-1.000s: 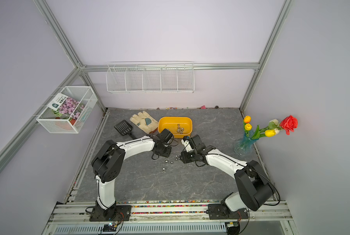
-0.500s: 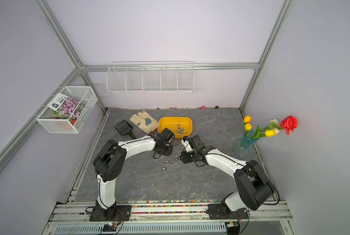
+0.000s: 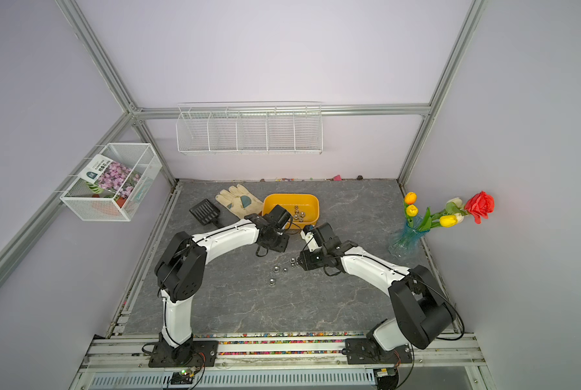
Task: Put the nuts on the desktop into the storage box
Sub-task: Pick up the nut from the center of the board, then place the nut in the storage box.
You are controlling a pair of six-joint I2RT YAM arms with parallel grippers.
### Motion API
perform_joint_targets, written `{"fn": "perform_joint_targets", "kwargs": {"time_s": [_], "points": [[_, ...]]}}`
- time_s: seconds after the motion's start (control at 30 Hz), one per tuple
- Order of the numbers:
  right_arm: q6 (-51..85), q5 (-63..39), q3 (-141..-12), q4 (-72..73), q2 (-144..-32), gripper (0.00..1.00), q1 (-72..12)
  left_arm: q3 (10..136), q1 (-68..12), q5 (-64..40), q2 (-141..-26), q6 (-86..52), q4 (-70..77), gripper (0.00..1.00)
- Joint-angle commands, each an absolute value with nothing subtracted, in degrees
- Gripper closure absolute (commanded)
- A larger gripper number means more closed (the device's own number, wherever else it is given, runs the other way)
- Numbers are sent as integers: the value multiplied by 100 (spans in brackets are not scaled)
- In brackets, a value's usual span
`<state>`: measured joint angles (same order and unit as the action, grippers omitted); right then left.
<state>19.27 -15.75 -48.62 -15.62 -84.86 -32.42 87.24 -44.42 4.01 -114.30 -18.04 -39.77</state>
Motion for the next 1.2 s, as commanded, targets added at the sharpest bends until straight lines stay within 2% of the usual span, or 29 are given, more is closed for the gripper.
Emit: {"fn": "perform_joint_targets", "kwargs": {"time_s": [0.0,0.33,0.87,1.17], "points": [[1933,-1761,-5072,-1555,-8429,58,-3160,9130,-4475,602,-11091,-1602,-4264,87],[1811,-2054,-5559,-1668,-8459,58,-2803,10101,-4407,1590,-11337,-1431,-4675,87],[1670,-2632,-6439,-1415,-9483,58,-2375,11349,-3648,1109,-12826,-1239,-4028,88],[1705,-2659,-6464,-1345,-9683,58,-2382,11355,-3639,959,-12861,-1249,-3911,88]]}}
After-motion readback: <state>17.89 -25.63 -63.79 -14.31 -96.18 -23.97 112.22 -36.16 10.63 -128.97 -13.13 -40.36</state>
